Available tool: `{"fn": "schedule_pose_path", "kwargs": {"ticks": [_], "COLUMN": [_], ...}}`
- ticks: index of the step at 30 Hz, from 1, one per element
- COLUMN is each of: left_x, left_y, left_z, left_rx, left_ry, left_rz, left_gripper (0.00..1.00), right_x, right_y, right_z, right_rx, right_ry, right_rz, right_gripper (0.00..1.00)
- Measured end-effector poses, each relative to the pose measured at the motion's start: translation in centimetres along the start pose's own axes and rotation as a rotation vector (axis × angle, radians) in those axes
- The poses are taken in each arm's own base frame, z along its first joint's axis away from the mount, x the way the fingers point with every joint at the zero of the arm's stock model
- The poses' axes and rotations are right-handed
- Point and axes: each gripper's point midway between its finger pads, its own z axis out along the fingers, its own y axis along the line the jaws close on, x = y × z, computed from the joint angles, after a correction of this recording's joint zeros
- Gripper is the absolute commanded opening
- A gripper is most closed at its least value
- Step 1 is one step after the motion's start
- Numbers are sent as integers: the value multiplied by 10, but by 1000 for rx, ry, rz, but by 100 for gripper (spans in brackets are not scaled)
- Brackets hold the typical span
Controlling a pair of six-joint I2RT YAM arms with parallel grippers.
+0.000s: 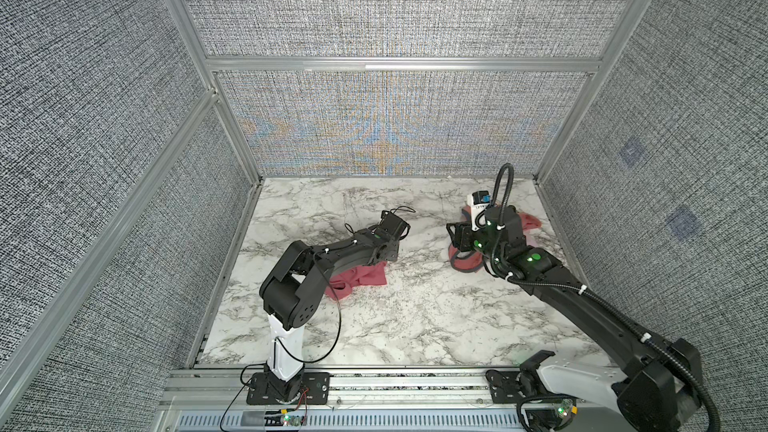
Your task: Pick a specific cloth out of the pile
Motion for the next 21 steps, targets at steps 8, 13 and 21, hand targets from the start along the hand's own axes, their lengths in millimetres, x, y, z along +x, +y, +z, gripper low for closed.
{"fn": "schedule_pose_path", "kwargs": {"ticks": [8,13,21], "left_x": [-46,-56,-17], "left_y": [1,20,81], "left_z": [-77,-126,-136], "left_rx": [98,117,59], "left_ry": [-175,-294,-337], "left_rz": [-55,-116,-236], "left_gripper": [0,0,0], "right_x": [2,0,3], "right_y": [1,5,10], "right_z": [6,9,14], "right_rx": [-4,-25,-51], "right_ry": [12,6,22], "right_rz": [2,15,32], "right_gripper": [59,59,59]}}
